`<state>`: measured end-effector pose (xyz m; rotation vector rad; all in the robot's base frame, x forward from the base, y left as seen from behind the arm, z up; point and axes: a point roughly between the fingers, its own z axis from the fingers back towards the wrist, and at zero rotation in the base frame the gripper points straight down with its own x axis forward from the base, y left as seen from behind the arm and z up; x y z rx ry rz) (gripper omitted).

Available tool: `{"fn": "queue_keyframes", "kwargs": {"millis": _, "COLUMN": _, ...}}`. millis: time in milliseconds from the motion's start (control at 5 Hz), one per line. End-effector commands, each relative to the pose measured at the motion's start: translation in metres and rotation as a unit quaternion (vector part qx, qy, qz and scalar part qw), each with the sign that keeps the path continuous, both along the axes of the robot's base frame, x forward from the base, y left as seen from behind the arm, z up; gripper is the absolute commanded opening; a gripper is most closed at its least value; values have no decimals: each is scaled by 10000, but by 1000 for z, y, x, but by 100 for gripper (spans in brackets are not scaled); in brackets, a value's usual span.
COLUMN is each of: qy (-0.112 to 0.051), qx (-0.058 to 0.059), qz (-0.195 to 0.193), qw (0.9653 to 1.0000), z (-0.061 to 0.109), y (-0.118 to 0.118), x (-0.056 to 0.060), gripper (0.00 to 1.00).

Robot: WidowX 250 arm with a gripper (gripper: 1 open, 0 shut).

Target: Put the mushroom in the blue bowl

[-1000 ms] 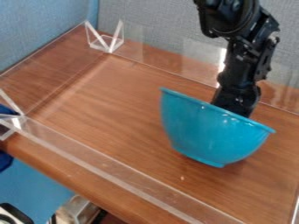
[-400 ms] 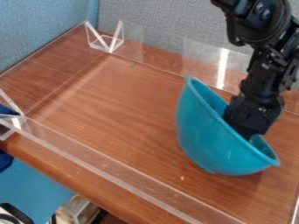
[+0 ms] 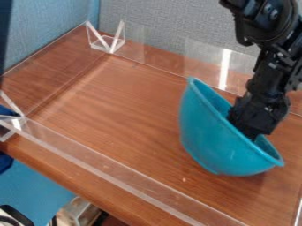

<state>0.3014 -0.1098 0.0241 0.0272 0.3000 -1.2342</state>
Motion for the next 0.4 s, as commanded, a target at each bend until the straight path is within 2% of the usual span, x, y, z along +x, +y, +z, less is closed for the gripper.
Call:
{"fn": "queue_keyframes", "kwargs": {"millis": 0, "qy": -28, "qx": 22, "qz": 31, "qw": 10000, "z": -3, "y": -9, "x": 5, "gripper": 0}}
{"fn": "queue_keyframes", "kwargs": {"millis": 200, "qy": 0, "qx": 48, "qz": 86, "qw": 10000, "z": -4, "y": -13, "x": 8, "gripper": 0}}
